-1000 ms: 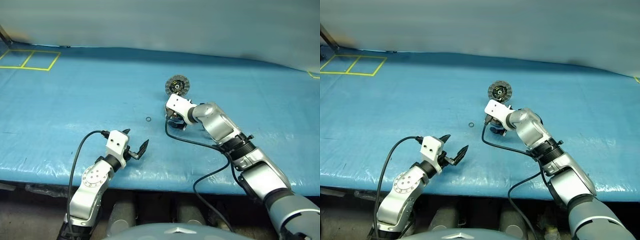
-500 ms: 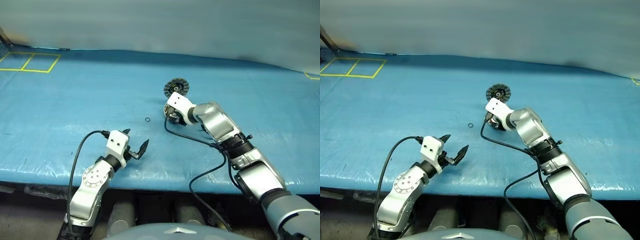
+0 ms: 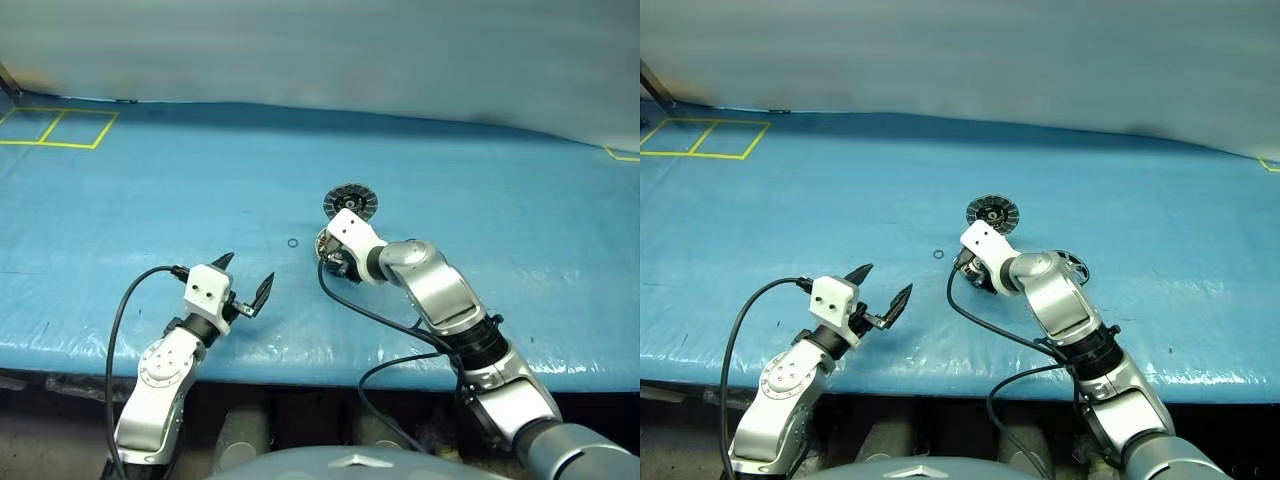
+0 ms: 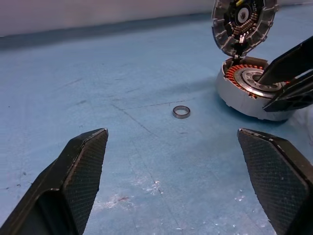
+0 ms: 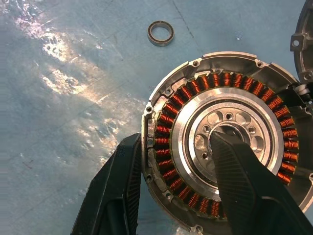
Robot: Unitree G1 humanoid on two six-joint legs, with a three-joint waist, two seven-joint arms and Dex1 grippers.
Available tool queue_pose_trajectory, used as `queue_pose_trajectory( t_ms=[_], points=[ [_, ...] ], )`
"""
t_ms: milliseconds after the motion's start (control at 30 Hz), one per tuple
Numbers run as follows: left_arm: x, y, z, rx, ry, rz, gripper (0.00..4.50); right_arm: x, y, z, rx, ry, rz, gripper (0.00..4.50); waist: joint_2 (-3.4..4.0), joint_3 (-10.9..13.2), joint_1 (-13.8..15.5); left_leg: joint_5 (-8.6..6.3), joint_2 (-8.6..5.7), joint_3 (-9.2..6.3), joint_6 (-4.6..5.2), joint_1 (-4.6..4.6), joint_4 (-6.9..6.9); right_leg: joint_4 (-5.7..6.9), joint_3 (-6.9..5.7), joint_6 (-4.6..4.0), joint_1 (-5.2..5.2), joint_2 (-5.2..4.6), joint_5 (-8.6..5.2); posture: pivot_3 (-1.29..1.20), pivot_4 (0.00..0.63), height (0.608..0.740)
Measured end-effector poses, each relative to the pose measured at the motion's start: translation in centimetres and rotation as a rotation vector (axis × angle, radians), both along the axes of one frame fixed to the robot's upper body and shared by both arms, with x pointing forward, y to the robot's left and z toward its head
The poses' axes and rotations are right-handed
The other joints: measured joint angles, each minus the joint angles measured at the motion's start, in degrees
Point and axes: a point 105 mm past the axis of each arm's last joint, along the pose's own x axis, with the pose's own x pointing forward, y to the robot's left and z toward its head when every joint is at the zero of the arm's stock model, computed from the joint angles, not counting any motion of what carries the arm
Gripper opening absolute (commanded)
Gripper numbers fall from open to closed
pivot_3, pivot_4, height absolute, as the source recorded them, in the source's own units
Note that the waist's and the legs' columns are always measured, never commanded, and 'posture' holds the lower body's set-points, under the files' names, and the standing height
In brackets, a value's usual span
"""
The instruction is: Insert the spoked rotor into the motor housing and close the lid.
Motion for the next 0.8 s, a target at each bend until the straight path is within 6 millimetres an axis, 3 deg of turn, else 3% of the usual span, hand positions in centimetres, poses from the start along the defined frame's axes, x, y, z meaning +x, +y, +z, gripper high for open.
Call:
queue_pose_trajectory(
  t_ms=[300,800],
  points=[
    [-0.2,0.3,-0.4,0.006,0.012,0.016,4.5,-2.9,1.9,-0.2,0.05,0.042,-0.015,1.82,-0.02,-0.2,-0.5,-0.08,0.01,-0.05,-0.13,0.0,-0.09,-0.02,-0.03,-0.11,-0.02,-0.05,-0.06,0.0,0.15,0.74],
    [-0.5,0.2,-0.6,-0.001,0.025,-0.003,4.5,-5.8,4.6,0.8,0.166,0.135,-0.016,1.82,-0.02,-0.2,-1.0,0.06,0.03,-0.04,-0.23,0.01,-0.66,-0.07,-0.11,-0.28,-0.24,0.1,-0.19,0.0,0.15,0.74]
  ],
)
